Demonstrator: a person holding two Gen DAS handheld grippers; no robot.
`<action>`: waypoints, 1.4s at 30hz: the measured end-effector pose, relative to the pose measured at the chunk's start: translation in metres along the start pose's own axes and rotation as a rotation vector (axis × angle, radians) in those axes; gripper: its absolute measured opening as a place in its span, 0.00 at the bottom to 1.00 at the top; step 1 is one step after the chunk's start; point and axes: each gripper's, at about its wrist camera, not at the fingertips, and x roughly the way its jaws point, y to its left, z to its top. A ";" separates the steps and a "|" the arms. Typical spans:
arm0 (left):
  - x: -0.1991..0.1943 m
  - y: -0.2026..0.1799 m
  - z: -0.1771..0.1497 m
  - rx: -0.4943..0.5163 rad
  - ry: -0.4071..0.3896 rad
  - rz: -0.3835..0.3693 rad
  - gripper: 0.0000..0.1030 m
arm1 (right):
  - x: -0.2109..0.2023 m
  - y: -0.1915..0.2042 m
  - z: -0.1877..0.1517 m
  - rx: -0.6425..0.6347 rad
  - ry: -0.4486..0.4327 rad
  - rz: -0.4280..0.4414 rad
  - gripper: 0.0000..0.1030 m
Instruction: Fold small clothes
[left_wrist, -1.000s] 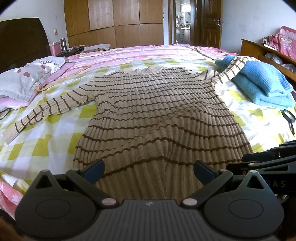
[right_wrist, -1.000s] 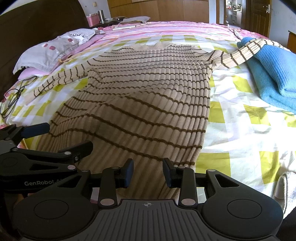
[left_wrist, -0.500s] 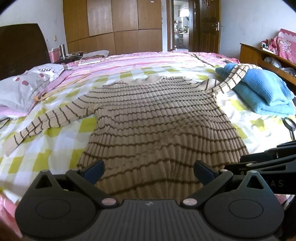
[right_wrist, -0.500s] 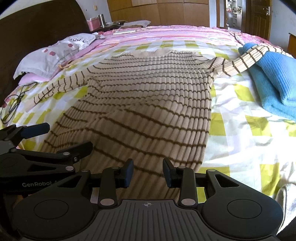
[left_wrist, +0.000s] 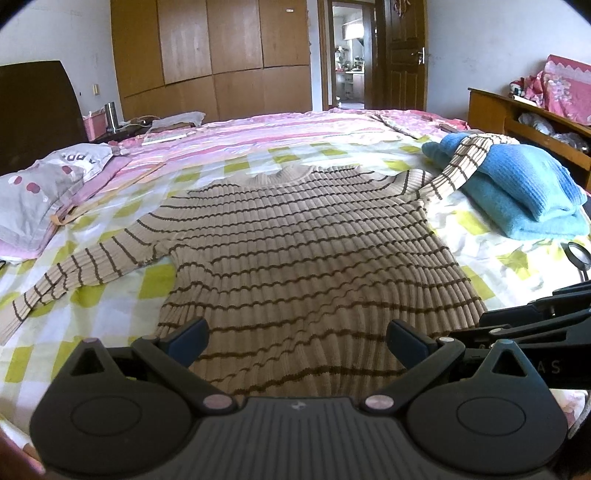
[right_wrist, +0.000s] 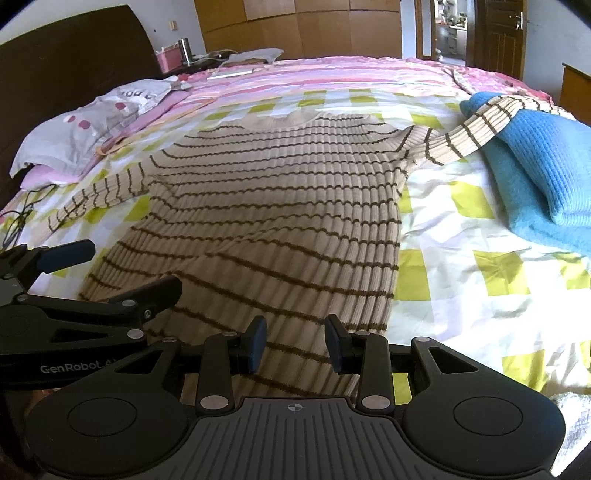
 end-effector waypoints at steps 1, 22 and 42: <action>0.001 0.000 0.000 0.001 0.001 0.002 1.00 | 0.001 0.000 0.001 -0.001 0.002 0.000 0.33; 0.012 0.043 -0.016 -0.064 0.076 0.032 1.00 | 0.024 0.005 -0.019 -0.125 0.125 0.017 0.38; 0.007 0.038 -0.032 -0.010 0.165 -0.008 1.00 | 0.024 -0.012 -0.013 -0.376 0.248 -0.146 0.33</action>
